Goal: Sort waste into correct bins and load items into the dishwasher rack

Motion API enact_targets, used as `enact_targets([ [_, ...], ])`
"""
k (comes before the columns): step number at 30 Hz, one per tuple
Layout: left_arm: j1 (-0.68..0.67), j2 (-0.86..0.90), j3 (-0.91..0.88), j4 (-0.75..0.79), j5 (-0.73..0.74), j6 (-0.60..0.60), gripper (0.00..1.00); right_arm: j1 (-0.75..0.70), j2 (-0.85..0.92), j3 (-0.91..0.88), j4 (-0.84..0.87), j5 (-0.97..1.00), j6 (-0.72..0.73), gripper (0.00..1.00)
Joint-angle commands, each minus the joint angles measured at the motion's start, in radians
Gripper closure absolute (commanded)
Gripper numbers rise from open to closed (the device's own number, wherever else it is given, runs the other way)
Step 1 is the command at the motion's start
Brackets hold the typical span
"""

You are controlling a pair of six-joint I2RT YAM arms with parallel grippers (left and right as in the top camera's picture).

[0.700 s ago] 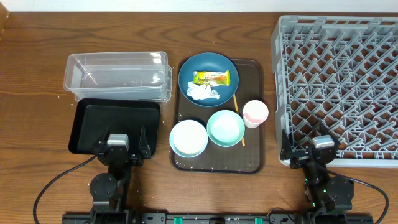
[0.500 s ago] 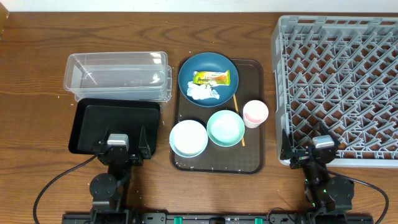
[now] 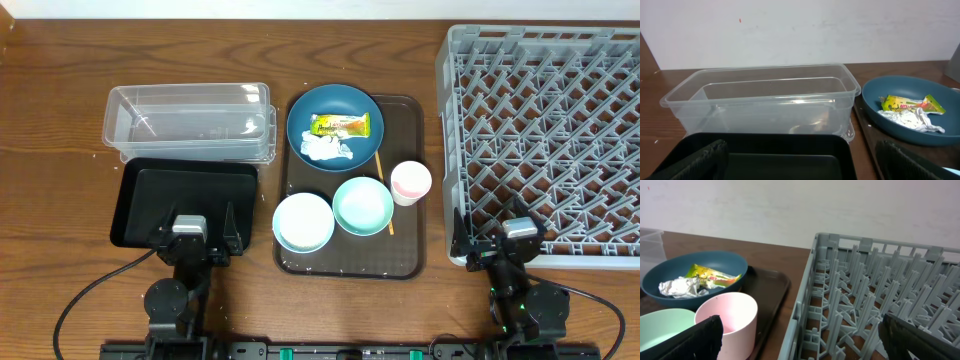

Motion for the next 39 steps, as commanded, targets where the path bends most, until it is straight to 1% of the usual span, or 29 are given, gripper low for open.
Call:
enact_targets([
  [1, 0.005, -0.006, -0.011, -0.042, 0.014, 0.006, 0.05, -0.023, -0.005, -0.001, -0.004, 0.000, -0.012, 0.01],
  [34, 0.005, -0.006, -0.011, -0.042, 0.015, 0.006, 0.05, -0.023, -0.005, -0.001, 0.003, -0.001, -0.011, 0.01],
  [37, 0.005, -0.006, -0.011, -0.041, 0.015, -0.011, 0.05, -0.023, -0.005, -0.001, 0.011, 0.000, -0.011, 0.01],
  [39, 0.005, -0.006, -0.010, -0.042, 0.015, -0.047, 0.05, -0.023, -0.005, -0.001, 0.028, 0.000, -0.011, 0.01],
])
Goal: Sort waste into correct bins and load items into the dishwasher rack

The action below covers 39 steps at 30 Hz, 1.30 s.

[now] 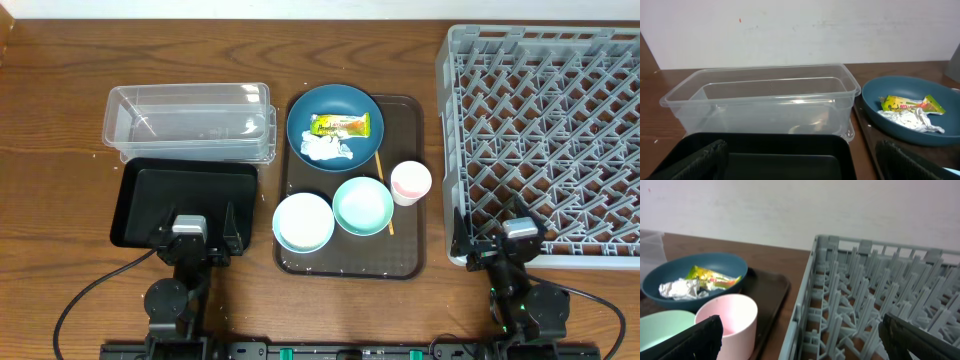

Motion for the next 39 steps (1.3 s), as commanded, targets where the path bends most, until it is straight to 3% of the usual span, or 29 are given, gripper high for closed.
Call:
enact_targets([
  [1, 0.005, -0.006, -0.007, -0.045, 0.015, -0.053, 0.05, -0.023, -0.005, 0.001, 0.026, 0.000, -0.011, 0.01],
  [7, 0.005, 0.053, 0.055, -0.051, 0.016, -0.073, 0.05, -0.023, 0.003, 0.055, 0.042, 0.076, 0.034, 0.01],
  [14, 0.005, 0.306, 0.262, -0.135, 0.019, -0.072, 0.05, -0.023, 0.153, 0.195, 0.045, 0.140, 0.033, 0.01],
  [19, 0.005, 0.566, 0.497, -0.274, 0.034, -0.072, 0.05, -0.023, 0.389, 0.351, 0.026, 0.134, 0.034, 0.01],
  [23, 0.005, 0.768, 0.699, -0.428, 0.142, -0.071, 0.05, -0.023, 0.602, 0.513, -0.067, 0.079, 0.034, 0.01],
  [26, 0.005, 0.912, 0.866, -0.612, 0.230, -0.072, 0.05, -0.023, 0.757, 0.664, -0.209, 0.018, 0.034, 0.01],
  [32, 0.005, 1.118, 1.098, -0.940, 0.180, -0.071, 0.05, -0.023, 0.966, 0.895, -0.469, 0.003, 0.030, 0.01],
  [39, 0.005, 1.177, 1.109, -0.964, 0.176, -0.072, 0.05, -0.023, 1.012, 0.918, -0.492, -0.029, 0.034, 0.01],
])
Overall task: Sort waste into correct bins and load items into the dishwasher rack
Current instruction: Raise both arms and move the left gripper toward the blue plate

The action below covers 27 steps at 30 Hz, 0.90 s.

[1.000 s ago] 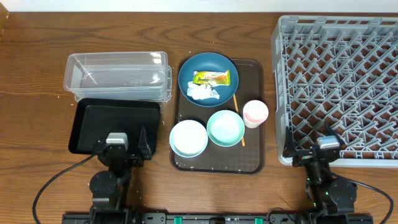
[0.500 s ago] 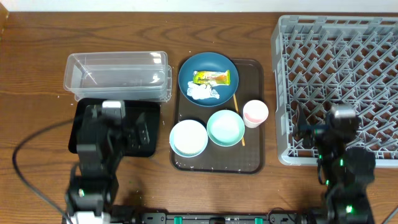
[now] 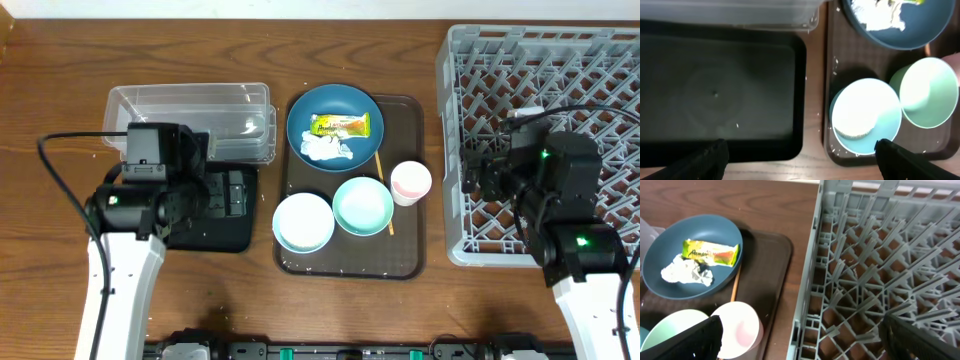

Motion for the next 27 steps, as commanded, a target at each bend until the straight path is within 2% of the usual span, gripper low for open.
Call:
enact_targets([
  [1, 0.004, 0.013, 0.020, 0.015, -0.004, -0.002, 0.05, -0.023, 0.002, 0.023, -0.001, -0.042, 0.014, 0.01],
  [5, 0.001, 0.018, 0.020, 0.105, 0.050, -0.005, 0.05, -0.023, 0.002, 0.023, 0.009, -0.060, 0.014, 0.01],
  [13, -0.126, 0.071, 0.021, 0.349, 0.019, -0.005, 0.05, -0.023, 0.006, 0.023, 0.010, -0.060, 0.014, 0.01],
  [18, -0.243, 0.192, 0.053, 0.481, -0.063, 0.007, 0.05, -0.023, 0.006, 0.023, 0.009, -0.060, 0.014, 0.01],
  [22, -0.322, 0.323, 0.117, 0.526, -0.146, 0.035, 0.06, -0.023, 0.007, 0.022, 0.008, -0.060, 0.014, 0.01],
  [27, -0.380, 0.481, 0.161, 0.583, -0.148, 0.053, 0.07, -0.023, 0.019, 0.021, 0.009, -0.060, 0.014, 0.01],
])
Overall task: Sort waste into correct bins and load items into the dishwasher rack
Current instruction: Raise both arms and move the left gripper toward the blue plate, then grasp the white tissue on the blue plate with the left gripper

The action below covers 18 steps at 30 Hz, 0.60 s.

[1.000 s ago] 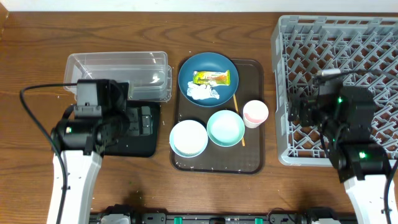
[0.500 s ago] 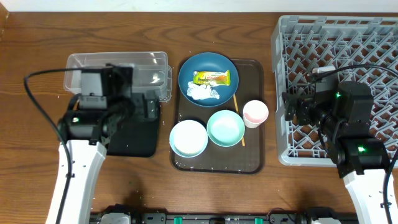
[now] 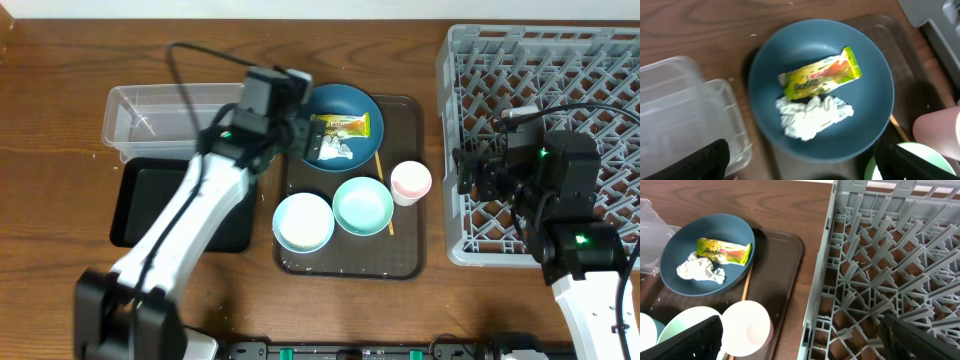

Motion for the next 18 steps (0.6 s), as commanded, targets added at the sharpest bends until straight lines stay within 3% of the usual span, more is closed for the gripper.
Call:
enact_targets([
  [1, -0.031, 0.093, 0.028, 0.038, -0.037, 0.024, 0.07, -0.023, 0.016, 0.020, 0.002, -0.008, 0.013, 0.01],
  [8, -0.055, 0.239, 0.028, 0.088, -0.035, 0.023, 0.17, -0.021, 0.042, 0.019, -0.013, -0.008, 0.014, 0.01],
  [18, -0.083, 0.377, 0.027, 0.135, -0.025, 0.023, 0.20, -0.021, 0.045, 0.019, -0.012, -0.008, 0.013, 0.01],
])
